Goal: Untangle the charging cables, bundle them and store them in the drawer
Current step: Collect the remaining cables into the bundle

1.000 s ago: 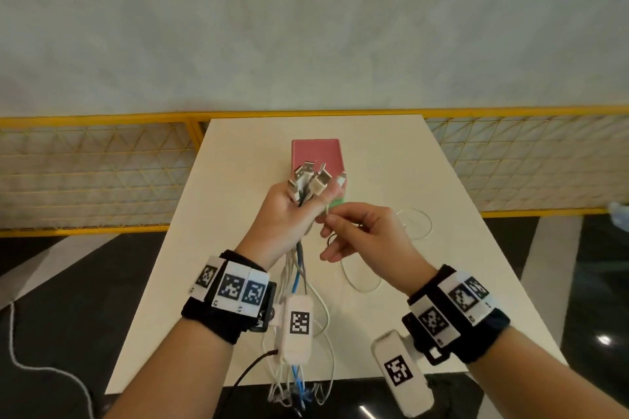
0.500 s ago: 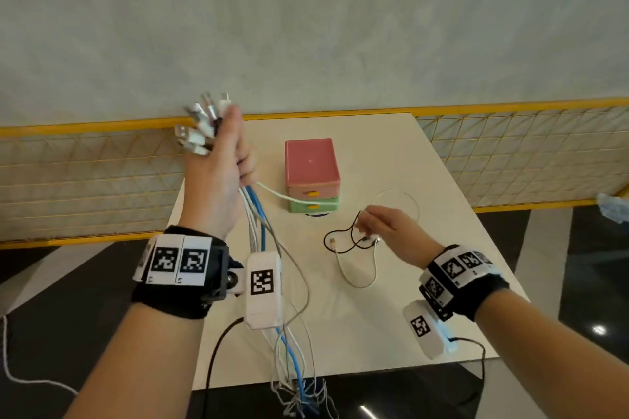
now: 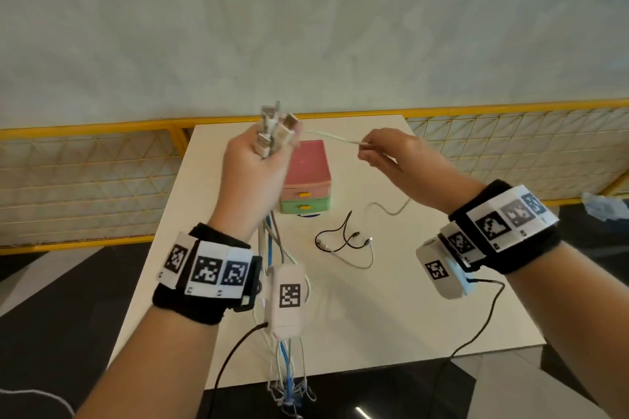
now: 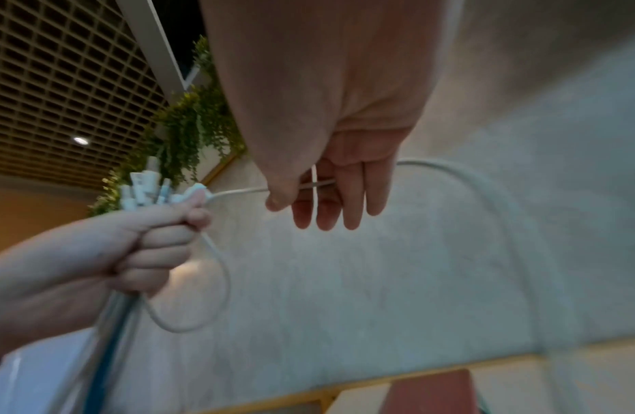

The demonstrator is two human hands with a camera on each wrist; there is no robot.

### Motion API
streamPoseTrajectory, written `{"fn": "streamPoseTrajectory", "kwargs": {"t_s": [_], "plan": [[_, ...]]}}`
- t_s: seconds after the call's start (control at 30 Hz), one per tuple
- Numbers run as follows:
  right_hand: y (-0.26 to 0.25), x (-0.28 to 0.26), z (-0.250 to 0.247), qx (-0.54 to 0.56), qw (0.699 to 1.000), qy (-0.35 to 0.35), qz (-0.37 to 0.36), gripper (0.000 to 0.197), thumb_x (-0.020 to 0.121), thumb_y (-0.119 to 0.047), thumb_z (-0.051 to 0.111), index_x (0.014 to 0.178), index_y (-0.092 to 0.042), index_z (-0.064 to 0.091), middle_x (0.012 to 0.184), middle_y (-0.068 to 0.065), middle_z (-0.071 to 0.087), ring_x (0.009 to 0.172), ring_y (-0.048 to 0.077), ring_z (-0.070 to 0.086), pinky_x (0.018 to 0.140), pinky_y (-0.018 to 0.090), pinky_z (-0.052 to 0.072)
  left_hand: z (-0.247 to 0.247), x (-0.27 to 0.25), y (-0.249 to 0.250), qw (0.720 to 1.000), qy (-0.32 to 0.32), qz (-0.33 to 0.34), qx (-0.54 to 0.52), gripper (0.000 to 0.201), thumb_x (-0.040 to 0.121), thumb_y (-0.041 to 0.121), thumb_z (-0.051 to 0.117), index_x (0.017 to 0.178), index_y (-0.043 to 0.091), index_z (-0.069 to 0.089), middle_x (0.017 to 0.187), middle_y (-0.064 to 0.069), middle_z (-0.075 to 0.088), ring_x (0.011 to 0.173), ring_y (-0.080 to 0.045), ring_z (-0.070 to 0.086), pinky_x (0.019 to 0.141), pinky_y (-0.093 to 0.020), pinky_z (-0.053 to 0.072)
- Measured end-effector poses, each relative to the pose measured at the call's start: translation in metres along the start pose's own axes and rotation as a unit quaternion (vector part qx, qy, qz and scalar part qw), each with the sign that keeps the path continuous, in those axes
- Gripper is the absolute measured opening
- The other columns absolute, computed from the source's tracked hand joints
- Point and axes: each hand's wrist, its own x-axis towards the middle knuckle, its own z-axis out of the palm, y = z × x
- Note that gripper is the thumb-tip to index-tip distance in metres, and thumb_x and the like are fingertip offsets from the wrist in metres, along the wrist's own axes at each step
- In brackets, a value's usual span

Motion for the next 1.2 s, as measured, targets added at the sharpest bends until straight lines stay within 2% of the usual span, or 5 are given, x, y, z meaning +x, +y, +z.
{"fn": "streamPoseTrajectory", "kwargs": {"t_s": [0.23, 0.63, 0.83, 1.03, 1.2], "plan": [[-0.026, 0.000, 0.001, 0.018, 1.000, -0.010, -0.019, 0.023, 0.099, -0.026, 0.043, 0.094, -0.015, 0.063, 0.070, -0.017, 0.050, 0.065, 0.000, 0.049, 0.061, 0.018, 0.039, 0.010, -0.008, 0.008, 0.995, -0.032, 0.091, 0.032, 0.032, 0.090, 0.029, 0.065, 0.121, 0.031, 0.060, 0.087, 0.011, 0.068, 0.075, 0.003, 0.063, 0.067, -0.006, 0.046], [-0.061, 0.015, -0.039, 0.009, 0.973, -0.191, 0.128, 0.028, 0.096, -0.035, 0.042, 0.101, -0.030, 0.069, 0.047, -0.009, 0.049, 0.036, 0.015, 0.048, 0.063, 0.037, 0.058, 0.003, -0.014, 0.030, 0.971, 0.142, 0.153, -0.116, 0.042, 0.082, 0.023, 0.078, 0.113, 0.004, 0.056, 0.073, 0.024, 0.056, 0.066, 0.002, 0.052, 0.071, -0.015, 0.044], [-0.077, 0.011, -0.055, 0.090, 0.922, -0.366, 0.092, 0.028, 0.098, -0.034, 0.041, 0.106, -0.032, 0.068, 0.043, -0.010, 0.029, 0.043, 0.014, 0.032, 0.069, 0.034, 0.055, 0.003, -0.028, 0.032, 0.986, 0.004, 0.146, -0.080, 0.024, 0.088, -0.002, 0.064, 0.112, 0.002, 0.066, 0.099, 0.006, 0.068, 0.087, 0.012, 0.063, 0.077, -0.004, 0.045], [-0.081, 0.009, -0.063, 0.135, 0.915, -0.372, 0.084, 0.038, 0.088, -0.039, 0.046, 0.070, -0.014, 0.068, 0.047, -0.003, 0.027, 0.043, 0.018, 0.027, 0.064, 0.033, 0.048, 0.003, -0.034, 0.029, 0.957, -0.175, 0.227, 0.036, 0.084, 0.086, -0.003, 0.063, 0.151, 0.034, 0.024, 0.070, -0.013, 0.061, 0.067, -0.031, 0.052, 0.076, -0.021, 0.049], [-0.078, 0.004, -0.073, 0.060, 0.944, -0.315, 0.079, 0.034, 0.093, -0.034, 0.052, 0.070, -0.015, 0.068, 0.047, -0.005, 0.036, 0.043, 0.012, 0.033, 0.049, 0.018, 0.037, -0.002, -0.027, 0.023, 0.944, -0.185, 0.235, 0.139, 0.023, 0.082, 0.006, 0.052, 0.095, 0.013, 0.069, 0.064, 0.011, 0.058, 0.065, -0.005, 0.055, 0.058, -0.025, 0.042]]}}
